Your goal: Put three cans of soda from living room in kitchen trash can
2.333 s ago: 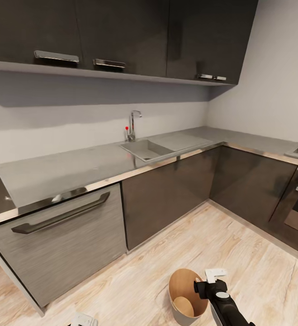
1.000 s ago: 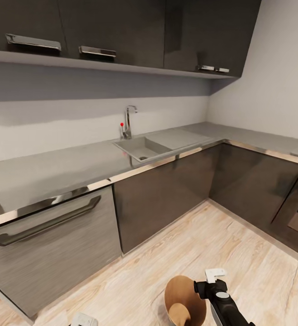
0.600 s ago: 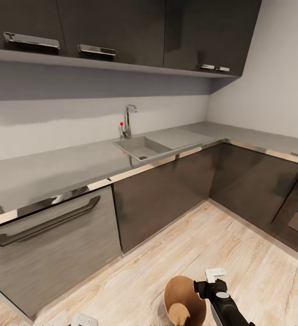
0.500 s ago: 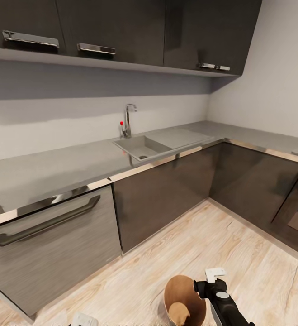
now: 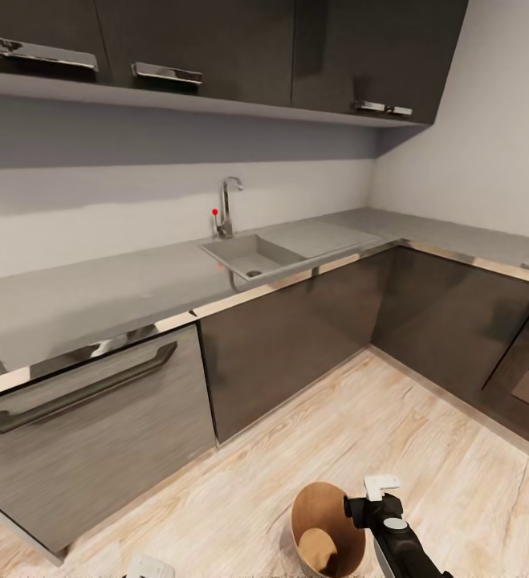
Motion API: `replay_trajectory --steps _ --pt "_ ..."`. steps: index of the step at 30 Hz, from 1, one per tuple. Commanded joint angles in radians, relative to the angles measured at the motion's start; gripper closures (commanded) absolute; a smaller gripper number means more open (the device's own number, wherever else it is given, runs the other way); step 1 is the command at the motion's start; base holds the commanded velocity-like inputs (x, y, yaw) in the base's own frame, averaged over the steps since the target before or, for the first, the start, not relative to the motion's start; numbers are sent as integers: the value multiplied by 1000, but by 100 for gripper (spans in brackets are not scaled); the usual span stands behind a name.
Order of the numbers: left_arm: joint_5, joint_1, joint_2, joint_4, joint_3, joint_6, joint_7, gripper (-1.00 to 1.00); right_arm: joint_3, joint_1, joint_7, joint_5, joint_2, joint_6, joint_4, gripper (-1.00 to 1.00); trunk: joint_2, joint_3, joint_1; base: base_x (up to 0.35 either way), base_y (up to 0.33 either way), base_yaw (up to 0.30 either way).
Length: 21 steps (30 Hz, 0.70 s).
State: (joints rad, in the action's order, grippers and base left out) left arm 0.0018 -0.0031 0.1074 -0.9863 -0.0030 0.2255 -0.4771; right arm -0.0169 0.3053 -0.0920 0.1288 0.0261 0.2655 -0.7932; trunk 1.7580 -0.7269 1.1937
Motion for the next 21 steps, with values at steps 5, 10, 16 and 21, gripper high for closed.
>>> replay_trajectory --steps 5,10,16,21 --pt "1 0 0 0 0 1 0 -100 0 0 0 0 0 0 0 -100 28 -21 15 0 0 0" --pt "3 0 0 0 0 5 0 -100 0 0 0 0 0 0 0 -100 63 -44 34 0 0 0" --pt "2 0 0 0 -1 6 0 -100 0 0 0 0 0 0 0 -100 105 -73 57 0 0 0" --pt "1 0 0 0 -3 6 0 -100 0 0 0 0 0 0 0 -100 140 -97 77 0 0 0"
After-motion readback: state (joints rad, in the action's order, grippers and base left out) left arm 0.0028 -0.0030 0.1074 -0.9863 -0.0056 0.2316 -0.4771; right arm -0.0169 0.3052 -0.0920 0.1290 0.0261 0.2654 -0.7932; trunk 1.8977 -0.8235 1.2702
